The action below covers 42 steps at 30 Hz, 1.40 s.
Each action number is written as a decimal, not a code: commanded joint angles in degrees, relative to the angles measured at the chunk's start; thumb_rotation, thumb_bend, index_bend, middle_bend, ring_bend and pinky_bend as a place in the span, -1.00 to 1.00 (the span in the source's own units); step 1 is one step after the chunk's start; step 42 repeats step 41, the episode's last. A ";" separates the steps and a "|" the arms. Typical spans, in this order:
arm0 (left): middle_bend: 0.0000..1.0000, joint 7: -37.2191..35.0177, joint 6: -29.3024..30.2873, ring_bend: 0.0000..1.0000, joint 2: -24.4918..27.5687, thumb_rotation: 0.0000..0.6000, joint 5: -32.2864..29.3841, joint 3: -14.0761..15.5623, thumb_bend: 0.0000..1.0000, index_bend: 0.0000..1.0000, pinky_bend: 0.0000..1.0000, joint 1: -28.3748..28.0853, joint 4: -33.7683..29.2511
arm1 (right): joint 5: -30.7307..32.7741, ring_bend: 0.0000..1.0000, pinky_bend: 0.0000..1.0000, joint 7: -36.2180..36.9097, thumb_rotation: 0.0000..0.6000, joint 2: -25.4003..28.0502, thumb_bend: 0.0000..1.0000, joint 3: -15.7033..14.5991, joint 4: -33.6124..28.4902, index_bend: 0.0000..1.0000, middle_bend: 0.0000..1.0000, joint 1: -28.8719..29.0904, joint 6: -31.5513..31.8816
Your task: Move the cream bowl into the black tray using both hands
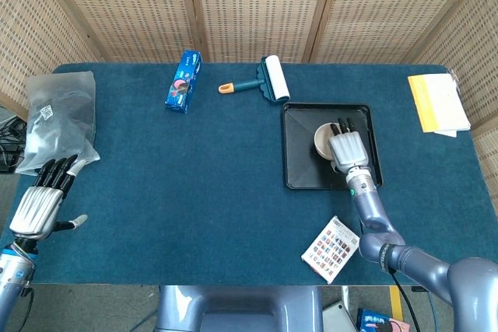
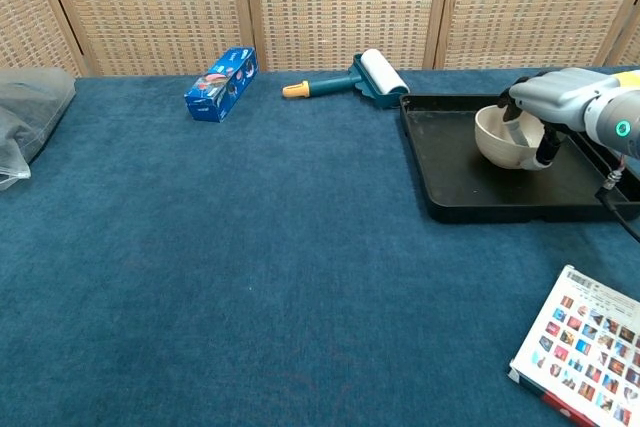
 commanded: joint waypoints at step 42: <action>-1.00 3.72 7.25 -1.00 -0.27 1.00 0.65 -0.78 -0.96 -1.00 -1.00 3.86 -2.86 | -19.86 -1.00 -1.00 23.28 1.00 20.34 -0.65 -10.22 -26.94 -1.00 -1.00 -28.50 38.51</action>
